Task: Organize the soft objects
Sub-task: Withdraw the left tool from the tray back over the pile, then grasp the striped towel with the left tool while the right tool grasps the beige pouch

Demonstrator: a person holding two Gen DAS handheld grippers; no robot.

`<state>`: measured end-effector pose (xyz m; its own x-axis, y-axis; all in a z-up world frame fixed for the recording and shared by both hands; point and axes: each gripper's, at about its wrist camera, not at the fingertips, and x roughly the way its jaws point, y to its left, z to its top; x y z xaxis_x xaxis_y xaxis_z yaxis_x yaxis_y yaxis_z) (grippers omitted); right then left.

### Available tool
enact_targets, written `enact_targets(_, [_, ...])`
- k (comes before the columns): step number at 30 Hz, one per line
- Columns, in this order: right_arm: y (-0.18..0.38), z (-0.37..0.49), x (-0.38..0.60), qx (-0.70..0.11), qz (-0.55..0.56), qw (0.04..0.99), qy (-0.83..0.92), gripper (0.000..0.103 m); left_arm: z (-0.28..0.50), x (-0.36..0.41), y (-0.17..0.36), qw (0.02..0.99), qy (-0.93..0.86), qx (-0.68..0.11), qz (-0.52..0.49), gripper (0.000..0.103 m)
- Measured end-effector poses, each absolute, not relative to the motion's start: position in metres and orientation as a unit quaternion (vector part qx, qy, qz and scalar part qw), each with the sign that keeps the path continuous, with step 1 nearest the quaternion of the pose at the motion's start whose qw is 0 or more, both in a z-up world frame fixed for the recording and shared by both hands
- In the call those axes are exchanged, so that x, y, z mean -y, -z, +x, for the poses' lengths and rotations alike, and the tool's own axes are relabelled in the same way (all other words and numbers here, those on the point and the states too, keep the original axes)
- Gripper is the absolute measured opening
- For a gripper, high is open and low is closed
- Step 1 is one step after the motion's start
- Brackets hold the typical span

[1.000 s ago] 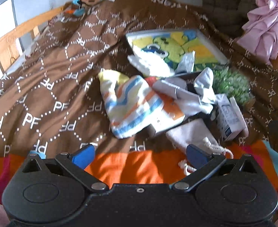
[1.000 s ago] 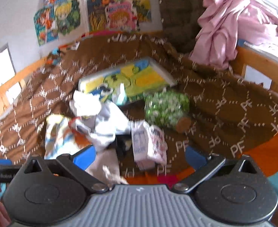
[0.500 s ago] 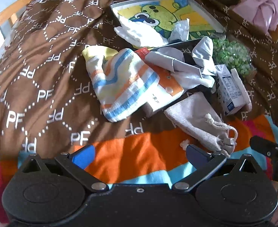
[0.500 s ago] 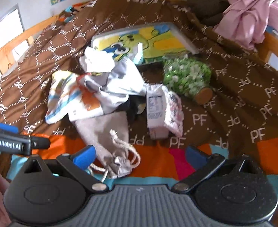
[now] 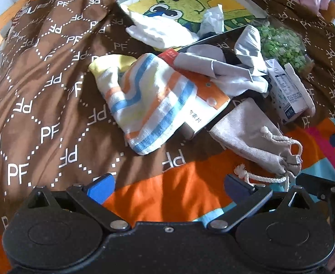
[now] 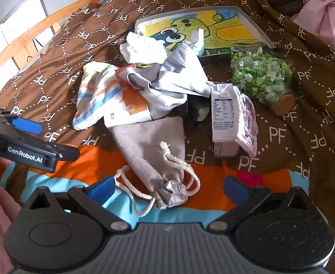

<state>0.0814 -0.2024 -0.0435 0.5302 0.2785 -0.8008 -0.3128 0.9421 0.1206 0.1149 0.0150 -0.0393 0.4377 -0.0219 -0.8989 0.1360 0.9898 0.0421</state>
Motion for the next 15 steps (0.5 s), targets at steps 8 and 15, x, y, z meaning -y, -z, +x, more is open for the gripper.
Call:
enact_targets(8, [0.041, 0.083, 0.194, -0.442, -0.041, 0.878, -0.181, 0.103, 0.117, -0.009, 0.041, 0.844, 0.063, -0.527, 0.083, 0.102])
enact_targets(15, [0.04, 0.09, 0.183, -0.43, -0.077, 0.881, -0.181, 0.103, 0.129, -0.019, 0.034, 0.851, 0.085, -0.511, 0.09, 0.102])
